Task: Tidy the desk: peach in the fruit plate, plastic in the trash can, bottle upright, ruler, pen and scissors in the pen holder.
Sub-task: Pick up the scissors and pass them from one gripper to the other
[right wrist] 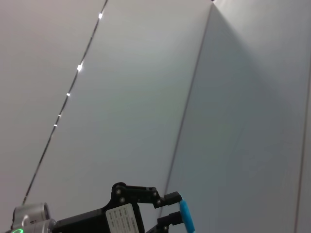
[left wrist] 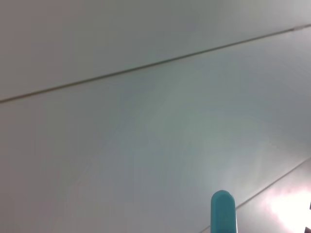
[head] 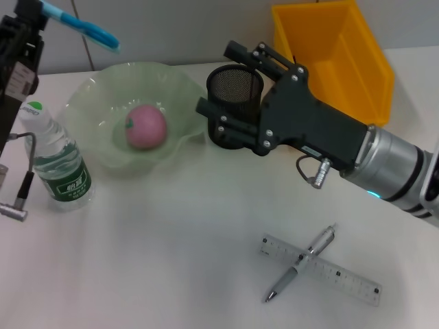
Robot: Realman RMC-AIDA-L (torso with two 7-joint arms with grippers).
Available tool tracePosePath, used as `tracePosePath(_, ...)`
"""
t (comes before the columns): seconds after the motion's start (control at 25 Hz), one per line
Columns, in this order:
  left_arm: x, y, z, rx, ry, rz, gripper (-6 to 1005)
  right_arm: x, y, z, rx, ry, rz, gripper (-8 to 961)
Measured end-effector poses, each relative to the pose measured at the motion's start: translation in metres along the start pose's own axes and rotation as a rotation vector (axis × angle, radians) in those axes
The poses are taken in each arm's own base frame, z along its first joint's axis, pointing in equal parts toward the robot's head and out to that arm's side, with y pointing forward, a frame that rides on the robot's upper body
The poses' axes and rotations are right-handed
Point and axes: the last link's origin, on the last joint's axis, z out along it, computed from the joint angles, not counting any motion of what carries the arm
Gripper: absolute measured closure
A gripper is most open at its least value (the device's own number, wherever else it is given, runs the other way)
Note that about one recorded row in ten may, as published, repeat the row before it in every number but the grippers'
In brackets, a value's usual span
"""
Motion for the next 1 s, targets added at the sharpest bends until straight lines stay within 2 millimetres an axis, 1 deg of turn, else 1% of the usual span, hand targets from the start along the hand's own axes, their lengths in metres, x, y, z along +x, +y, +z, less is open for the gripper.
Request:
tracePosePath(0.2,-0.012,-0.002,0.004,0.014,-0.029,0.002,786,0.002,0.002,-0.011,0.024,0.015,0.007,178)
tracePosePath(0.36,-0.024,-0.002,0.004,0.017,-0.068,-0.008,786,0.003,0.005,-0.014,0.019,0.022,0.014,179)
tracePosePath(0.44,-0.025,-0.002,0.004,0.018,-0.072,-0.01,786,0.003,0.007,-0.017,0.019,0.022,0.021,179)
tracePosePath(0.8,-0.042,-0.001,-0.005,0.035,-0.098,0.009,785,0.005,0.015,-0.03,0.033,0.038,0.041,178)
tracePosePath(1.0,-0.049,0.0,-0.01,0.045,-0.119,0.0,786,0.006,0.02,-0.032,0.015,0.044,0.047,178)
